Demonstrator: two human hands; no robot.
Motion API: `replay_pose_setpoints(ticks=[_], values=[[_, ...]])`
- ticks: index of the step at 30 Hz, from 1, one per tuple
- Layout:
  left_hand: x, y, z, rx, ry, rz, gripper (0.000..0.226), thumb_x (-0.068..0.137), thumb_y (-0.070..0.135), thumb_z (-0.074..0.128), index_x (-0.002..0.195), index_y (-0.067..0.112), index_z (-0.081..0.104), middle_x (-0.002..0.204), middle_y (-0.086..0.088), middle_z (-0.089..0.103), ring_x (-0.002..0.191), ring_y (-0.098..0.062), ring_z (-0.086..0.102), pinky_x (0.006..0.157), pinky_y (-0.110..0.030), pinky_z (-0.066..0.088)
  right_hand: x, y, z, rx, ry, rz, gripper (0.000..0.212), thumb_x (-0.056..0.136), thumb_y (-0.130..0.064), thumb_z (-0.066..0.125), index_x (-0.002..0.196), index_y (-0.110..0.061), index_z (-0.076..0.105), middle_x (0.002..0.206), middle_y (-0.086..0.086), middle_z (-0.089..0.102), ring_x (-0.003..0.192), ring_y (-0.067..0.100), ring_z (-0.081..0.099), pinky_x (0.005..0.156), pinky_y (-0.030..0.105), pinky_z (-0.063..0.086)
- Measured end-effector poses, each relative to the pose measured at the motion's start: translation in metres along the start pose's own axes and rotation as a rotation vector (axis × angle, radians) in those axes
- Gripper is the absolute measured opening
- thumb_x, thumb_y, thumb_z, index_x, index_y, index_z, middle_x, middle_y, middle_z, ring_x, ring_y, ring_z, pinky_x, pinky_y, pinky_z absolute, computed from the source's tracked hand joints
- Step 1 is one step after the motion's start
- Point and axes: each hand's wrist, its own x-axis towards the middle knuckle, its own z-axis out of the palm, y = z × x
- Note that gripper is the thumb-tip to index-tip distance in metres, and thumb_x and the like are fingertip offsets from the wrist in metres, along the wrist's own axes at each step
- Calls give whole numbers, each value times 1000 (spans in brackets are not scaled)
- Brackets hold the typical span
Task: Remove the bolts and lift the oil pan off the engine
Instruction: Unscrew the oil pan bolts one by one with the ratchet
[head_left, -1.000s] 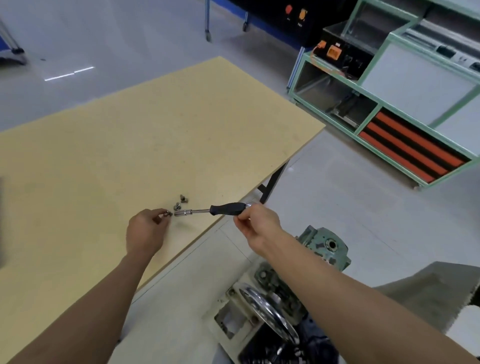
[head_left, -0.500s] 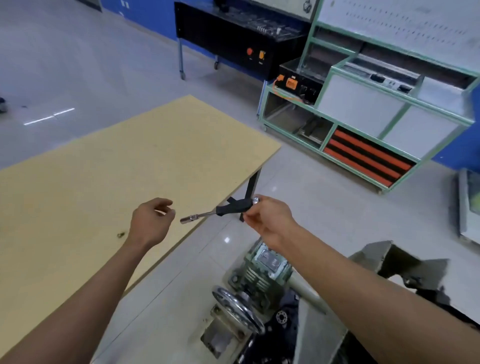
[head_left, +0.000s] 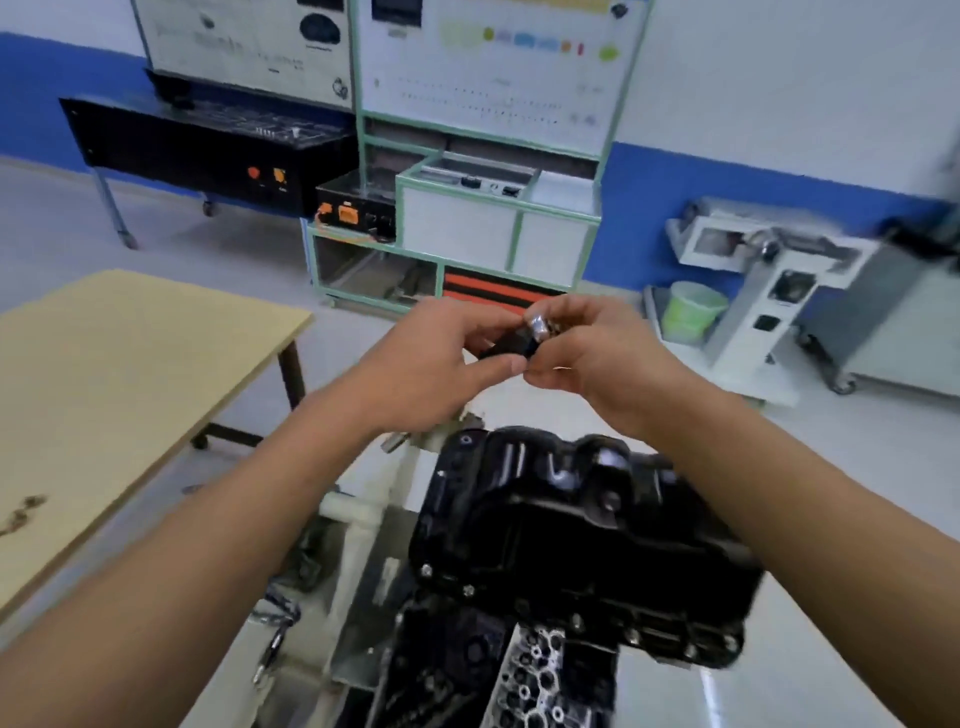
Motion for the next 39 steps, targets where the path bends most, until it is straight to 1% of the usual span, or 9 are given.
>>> replay_pose_setpoints(ticks=[4,8,11,17,20,22,32,36,39], values=[[23,61,78,-140,-84,42,26,92,11,75,118,15,74,98,4,78,84,-7,72,73,-24,58,-71,2,-96,-274,112,-80,37,75,19,63,76,-18,63,75,1,63,66,16,62,61,29,59],[33,111,136,-327,-107,122,28,87,9,79,114,13,73,98,4,78,80,-7,74,73,-27,60,-136,-15,-164,-731,103,-182,31,77,-2,73,93,-27,62,89,-2,70,81,19,71,77,43,59],[36,138,168,-463,-103,155,31,84,14,79,114,16,71,101,1,77,81,-12,76,70,-38,62,-171,-26,-196,-877,94,-201,24,82,-21,72,99,-34,60,97,-9,68,86,14,70,81,41,56],[20,139,238,-556,-146,87,23,86,8,80,104,11,67,89,1,76,77,-13,75,71,-29,59,-203,9,-220,-1106,143,-173,13,90,-43,65,97,-34,59,91,-10,65,73,-1,60,68,29,48],[8,120,269,-446,-129,28,23,85,6,81,104,6,67,87,-6,78,79,-21,77,76,-37,62,-202,51,-220,-1160,154,-112,16,94,-45,61,104,-32,57,97,-4,64,86,17,60,79,39,52],[5,109,283,-355,-71,34,22,83,5,82,100,8,69,85,0,77,78,-13,75,77,-33,61,-197,76,-220,-1181,181,-82,21,96,-45,59,109,-29,57,101,0,64,92,23,60,77,39,51],[13,90,306,-234,24,-13,36,76,5,85,80,30,60,74,22,71,72,0,69,73,-31,57,-177,115,-222,-1156,274,-85,23,97,-45,56,109,-26,57,100,3,67,89,27,60,69,36,47],[16,87,308,-261,53,4,30,77,1,84,83,21,63,74,27,71,68,3,69,67,-19,55,-173,112,-223,-1173,272,-96,21,97,-45,56,108,-27,56,100,3,66,88,27,60,64,34,39],[17,87,308,-281,64,20,26,78,2,82,86,20,65,79,18,74,69,0,71,69,-26,58,-172,108,-223,-1170,290,-97,19,97,-45,56,106,-28,57,99,2,66,85,25,59,63,33,36]])
